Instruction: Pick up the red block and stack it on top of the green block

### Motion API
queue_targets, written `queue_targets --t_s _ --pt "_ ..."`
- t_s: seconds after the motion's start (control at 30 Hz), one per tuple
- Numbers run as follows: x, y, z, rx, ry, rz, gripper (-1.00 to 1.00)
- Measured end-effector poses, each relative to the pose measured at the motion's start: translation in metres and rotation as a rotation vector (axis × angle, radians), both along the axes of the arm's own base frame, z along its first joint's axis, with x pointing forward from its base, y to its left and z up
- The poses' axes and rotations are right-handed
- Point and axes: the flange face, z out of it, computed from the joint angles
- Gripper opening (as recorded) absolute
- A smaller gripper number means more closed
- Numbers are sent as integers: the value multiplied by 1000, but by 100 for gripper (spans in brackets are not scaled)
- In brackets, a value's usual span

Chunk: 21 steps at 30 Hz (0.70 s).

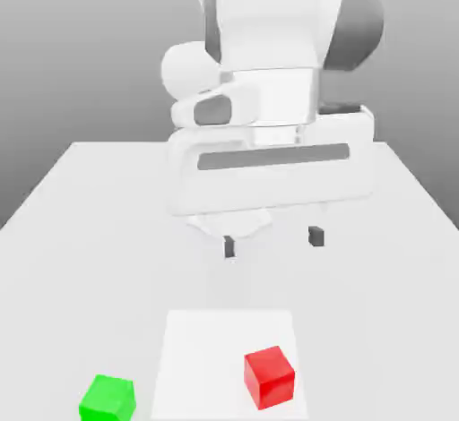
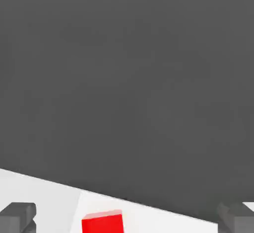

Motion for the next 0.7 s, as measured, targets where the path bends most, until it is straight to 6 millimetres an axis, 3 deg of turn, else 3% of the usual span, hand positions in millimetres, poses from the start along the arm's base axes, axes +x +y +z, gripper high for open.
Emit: queue_targets --t_s 0.17,0.33,0.37,0.57,0.7 --pt "-20 6 -96 -34 146 69 0" --pt "-25 7 -164 -41 177 83 0" --pt "-25 7 -175 -41 177 83 -100" --pt "-26 7 -180 -41 178 83 -100" --pt "-25 7 -147 -41 178 83 -100"
